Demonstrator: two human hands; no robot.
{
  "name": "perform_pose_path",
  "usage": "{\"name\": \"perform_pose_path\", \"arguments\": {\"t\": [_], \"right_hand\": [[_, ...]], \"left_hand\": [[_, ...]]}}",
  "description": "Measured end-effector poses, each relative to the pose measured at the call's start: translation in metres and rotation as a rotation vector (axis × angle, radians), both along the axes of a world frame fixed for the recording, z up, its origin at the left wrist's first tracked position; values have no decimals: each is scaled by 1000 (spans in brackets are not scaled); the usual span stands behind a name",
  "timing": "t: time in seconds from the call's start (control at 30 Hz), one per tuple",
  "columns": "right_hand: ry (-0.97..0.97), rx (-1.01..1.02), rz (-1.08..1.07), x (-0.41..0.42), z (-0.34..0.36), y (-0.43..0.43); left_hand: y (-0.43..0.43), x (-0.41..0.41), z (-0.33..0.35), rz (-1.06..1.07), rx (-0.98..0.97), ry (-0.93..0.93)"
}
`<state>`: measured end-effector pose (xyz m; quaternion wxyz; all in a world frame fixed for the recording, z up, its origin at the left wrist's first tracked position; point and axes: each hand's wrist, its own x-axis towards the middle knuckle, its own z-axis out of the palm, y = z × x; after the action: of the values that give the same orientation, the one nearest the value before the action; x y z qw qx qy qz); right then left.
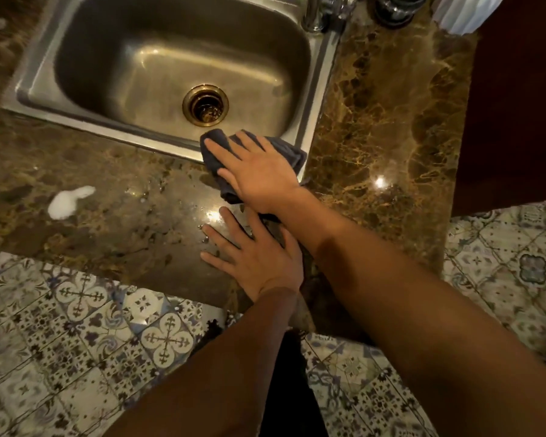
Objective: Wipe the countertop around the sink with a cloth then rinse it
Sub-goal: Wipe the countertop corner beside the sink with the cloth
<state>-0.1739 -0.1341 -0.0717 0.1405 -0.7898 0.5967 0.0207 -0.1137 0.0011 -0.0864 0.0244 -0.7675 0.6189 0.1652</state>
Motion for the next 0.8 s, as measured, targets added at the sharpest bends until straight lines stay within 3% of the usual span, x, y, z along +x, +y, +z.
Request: {"name": "perform_pose_path", "arguments": {"t": [0.1, 0.3, 0.43, 0.53, 0.6, 0.8], "right_hand": [[37, -42, -53, -19, -3, 23], [81, -41, -385, -67, -1, 120], [0, 30, -624, -75, 10, 167], [-170, 57, -822, -70, 18, 181], [-175, 71, -923, -65, 22, 175], [-64, 50, -1145, -37, 10, 134]], "left_hand": [[-2, 3, 3, 35, -33, 86], [0, 18, 19, -7, -54, 262], [-9, 50, 33, -226, 96, 183], [-21, 84, 36, -422, 5, 152], [-31, 107, 27, -519, -83, 95], [-64, 145, -3, -501, -148, 8]]}}
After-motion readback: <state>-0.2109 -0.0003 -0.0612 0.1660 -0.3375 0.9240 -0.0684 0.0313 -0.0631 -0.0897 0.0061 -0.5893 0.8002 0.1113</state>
